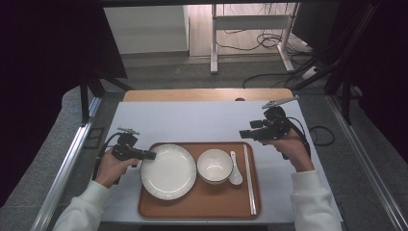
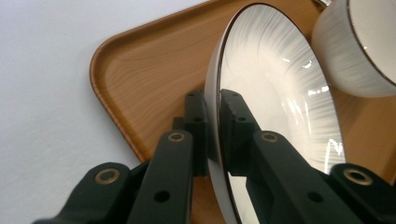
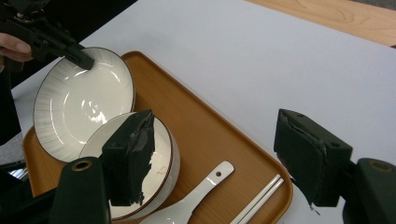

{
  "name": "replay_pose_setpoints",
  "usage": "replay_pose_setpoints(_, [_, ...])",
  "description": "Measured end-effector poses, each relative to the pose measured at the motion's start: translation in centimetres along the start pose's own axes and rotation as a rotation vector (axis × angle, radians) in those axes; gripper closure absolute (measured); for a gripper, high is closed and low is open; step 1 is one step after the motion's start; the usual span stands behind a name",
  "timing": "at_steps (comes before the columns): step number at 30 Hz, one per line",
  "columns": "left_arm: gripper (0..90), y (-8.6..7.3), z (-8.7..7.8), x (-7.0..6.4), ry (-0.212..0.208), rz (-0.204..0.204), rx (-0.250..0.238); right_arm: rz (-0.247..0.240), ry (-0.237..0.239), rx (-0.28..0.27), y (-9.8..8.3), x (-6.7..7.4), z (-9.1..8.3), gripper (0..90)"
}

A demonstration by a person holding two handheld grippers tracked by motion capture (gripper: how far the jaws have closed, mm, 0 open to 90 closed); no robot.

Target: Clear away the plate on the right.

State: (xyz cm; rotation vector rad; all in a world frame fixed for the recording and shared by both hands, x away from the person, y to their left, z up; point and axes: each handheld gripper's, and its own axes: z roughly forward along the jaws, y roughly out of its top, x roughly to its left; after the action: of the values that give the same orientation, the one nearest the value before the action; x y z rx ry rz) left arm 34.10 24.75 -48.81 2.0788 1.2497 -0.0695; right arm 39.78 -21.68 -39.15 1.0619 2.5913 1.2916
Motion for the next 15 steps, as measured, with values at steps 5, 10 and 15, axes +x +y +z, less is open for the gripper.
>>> replay_pose_setpoints(5, [79.1,0.2,1.0,0.4,0.01,0.003,0.028,0.001,-0.003,0.011,-0.1,-0.1,0.3,28.6])
replay_pose_setpoints(10, [77.2,0.2,1.7,0.6,0.029,-0.002,0.031,0.003,-0.005,0.009,-0.2,-0.2,0.2,28.5])
replay_pose_setpoints(15, [76.2,0.2,2.2,0.7,0.036,0.005,0.04,0.003,-0.005,0.012,-0.3,-0.3,0.3,28.5])
